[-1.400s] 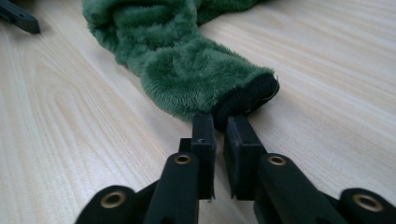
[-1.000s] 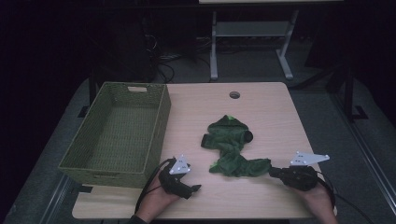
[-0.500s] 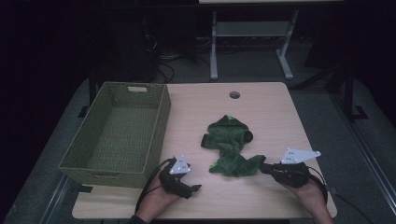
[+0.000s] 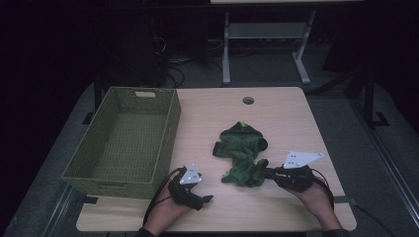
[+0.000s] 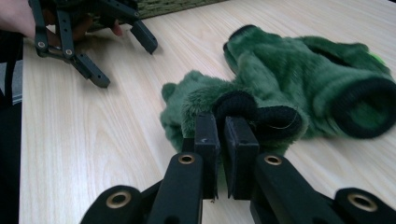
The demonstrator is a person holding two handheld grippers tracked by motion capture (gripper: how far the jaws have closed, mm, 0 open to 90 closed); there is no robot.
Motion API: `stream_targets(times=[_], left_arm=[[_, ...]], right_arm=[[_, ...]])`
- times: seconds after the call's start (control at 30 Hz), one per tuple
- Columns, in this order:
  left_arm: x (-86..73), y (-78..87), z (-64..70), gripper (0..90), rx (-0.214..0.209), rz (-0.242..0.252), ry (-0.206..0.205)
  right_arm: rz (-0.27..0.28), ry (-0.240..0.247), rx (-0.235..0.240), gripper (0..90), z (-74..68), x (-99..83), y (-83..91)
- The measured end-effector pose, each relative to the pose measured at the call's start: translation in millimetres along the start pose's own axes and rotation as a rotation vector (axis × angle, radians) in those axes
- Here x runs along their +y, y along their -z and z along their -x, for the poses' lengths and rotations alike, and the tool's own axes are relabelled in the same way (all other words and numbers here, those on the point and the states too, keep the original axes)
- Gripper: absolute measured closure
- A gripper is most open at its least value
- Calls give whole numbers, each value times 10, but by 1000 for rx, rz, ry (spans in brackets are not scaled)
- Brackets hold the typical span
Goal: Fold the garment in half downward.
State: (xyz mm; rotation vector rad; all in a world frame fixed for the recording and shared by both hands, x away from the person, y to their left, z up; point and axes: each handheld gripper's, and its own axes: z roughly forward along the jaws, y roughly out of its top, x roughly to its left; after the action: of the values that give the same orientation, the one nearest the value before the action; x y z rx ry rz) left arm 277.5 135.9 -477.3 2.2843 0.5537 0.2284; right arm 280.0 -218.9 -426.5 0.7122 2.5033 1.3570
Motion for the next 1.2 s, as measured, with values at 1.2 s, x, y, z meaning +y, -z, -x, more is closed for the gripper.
stream_targets(times=[1.2], left_arm=[[0,-4,1,144,2,3,0]], right_arm=[[-50,-122,26,896,242,187,-700]])
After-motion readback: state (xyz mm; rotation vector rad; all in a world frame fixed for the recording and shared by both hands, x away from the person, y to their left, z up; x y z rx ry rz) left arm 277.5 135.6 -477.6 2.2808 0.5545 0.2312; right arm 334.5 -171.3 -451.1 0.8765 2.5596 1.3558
